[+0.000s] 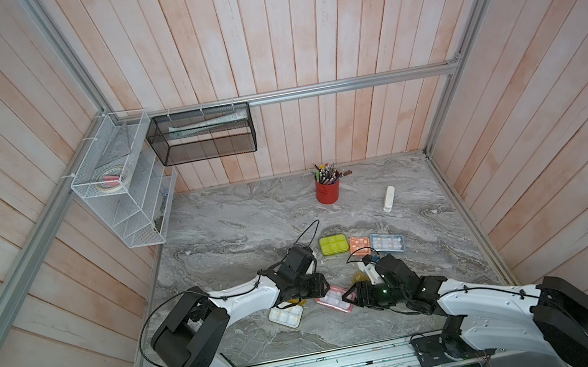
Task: Close pillboxes
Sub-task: Adjust the pillbox at the center of the board, then close the lid on the pillbox.
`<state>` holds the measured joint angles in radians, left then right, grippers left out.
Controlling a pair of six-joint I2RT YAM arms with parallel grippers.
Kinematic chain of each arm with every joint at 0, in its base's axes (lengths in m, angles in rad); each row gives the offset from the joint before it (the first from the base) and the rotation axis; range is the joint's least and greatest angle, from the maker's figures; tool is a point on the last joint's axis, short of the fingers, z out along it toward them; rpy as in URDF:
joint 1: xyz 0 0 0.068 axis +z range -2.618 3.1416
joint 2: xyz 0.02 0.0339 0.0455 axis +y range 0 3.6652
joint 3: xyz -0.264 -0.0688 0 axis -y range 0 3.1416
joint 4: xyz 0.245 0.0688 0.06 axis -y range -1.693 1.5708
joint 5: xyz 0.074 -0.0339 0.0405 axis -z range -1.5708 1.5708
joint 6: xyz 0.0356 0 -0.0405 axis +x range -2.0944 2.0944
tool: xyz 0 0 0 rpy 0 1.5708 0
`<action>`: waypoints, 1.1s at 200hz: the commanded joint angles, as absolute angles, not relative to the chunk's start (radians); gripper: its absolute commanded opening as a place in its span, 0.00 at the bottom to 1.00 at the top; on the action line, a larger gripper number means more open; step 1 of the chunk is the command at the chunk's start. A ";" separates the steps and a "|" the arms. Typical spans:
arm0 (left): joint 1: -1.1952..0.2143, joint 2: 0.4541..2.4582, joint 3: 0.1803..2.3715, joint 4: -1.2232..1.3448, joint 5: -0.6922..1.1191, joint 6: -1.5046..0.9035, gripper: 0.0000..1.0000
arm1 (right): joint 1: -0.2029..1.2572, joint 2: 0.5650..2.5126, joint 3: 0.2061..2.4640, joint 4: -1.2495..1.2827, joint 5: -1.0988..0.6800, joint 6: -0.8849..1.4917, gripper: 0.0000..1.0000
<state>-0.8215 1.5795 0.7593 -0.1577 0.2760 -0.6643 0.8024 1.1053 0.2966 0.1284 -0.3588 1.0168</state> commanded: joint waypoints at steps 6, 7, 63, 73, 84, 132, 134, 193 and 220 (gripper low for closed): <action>-0.856 1.540 0.717 -0.114 0.318 -0.715 0.47 | 0.787 1.117 0.336 0.120 -0.351 0.972 0.63; -0.857 1.539 0.715 -0.114 0.318 -0.716 0.47 | 0.786 1.117 0.336 0.119 -0.351 0.972 0.63; -0.880 1.472 0.627 -0.050 0.348 -0.802 0.47 | 0.746 1.106 0.340 0.060 -0.356 0.924 0.63; -0.884 1.457 0.614 -0.043 0.349 -0.814 0.48 | 0.743 1.097 0.339 0.047 -0.359 0.918 0.63; -0.884 1.437 0.599 -0.046 0.342 -0.819 0.50 | 0.741 1.087 0.333 0.043 -0.374 0.913 0.64; -0.881 1.393 0.572 -0.054 0.341 -0.823 0.62 | 0.740 1.054 0.269 0.092 -0.481 0.921 0.65; -0.881 1.392 0.569 -0.048 0.344 -0.825 0.62 | 0.741 1.054 0.265 0.096 -0.487 0.923 0.65; -0.881 1.395 0.497 0.059 0.400 -0.875 0.62 | 0.740 1.080 0.245 0.073 -0.521 0.897 0.67; -0.881 1.404 0.497 0.055 0.403 -0.870 0.59 | 0.741 1.102 0.243 0.081 -0.508 0.893 0.67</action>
<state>-0.8799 1.3975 0.4988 0.0242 0.3874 -0.8650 0.7433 1.0798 0.2512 0.0937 -0.5041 0.9123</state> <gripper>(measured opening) 0.603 0.673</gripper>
